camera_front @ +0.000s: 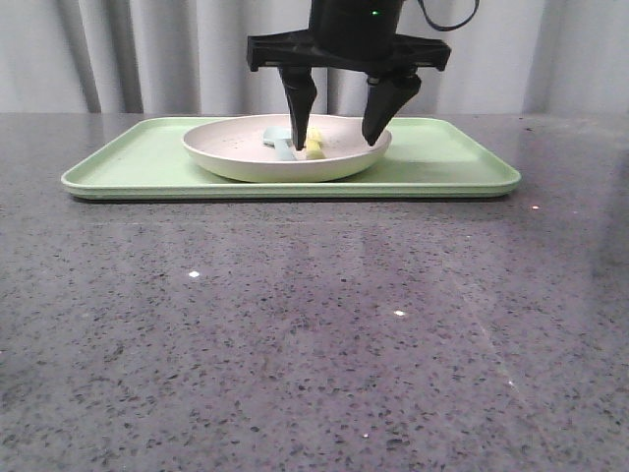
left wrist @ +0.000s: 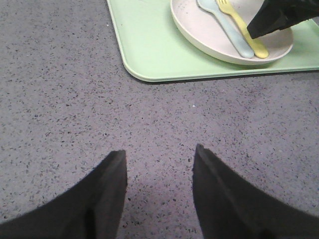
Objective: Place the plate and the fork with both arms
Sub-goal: 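Close the right gripper on the yellow fork handle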
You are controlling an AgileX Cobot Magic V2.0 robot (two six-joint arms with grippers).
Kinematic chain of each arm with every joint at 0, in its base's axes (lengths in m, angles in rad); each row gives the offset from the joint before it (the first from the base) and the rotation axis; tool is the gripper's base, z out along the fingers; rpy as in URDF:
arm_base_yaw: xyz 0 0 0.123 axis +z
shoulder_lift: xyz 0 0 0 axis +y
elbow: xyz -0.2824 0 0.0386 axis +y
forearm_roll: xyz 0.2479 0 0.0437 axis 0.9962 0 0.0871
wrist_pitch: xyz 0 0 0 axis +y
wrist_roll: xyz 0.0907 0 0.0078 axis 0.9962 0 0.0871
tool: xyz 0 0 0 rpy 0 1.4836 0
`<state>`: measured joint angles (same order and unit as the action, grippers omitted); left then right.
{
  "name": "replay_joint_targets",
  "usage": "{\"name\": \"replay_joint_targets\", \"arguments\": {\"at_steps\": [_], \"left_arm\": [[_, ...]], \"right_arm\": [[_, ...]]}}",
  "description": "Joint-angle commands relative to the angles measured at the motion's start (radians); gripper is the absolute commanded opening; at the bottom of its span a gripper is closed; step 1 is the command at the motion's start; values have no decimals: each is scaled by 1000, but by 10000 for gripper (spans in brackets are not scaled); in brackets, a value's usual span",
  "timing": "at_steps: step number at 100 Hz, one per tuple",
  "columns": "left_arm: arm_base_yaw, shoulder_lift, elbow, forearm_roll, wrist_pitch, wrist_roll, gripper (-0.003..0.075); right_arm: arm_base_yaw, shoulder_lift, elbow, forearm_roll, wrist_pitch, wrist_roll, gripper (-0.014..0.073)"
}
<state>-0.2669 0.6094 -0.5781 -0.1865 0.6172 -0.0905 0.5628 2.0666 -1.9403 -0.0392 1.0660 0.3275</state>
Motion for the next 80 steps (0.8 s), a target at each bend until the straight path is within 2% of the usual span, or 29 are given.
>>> {"name": "replay_joint_targets", "arguments": {"at_steps": [1,55,65,80], "left_arm": [[-8,-2,-30,-14,-68,-8,315],[-8,-2,-30,-14,-68,-8,315],[-8,-2,-30,-14,-68,-8,315],[-8,-2,-30,-15,-68,-8,315]], "right_arm": [[-1,-46,-33,-22,-36,-1,528],[-1,-6,-33,-21,-35,-1,521],[-1,-2,-33,-19,-34,-1,439],[-1,-1,-33,-14,-36,0,232]]}}
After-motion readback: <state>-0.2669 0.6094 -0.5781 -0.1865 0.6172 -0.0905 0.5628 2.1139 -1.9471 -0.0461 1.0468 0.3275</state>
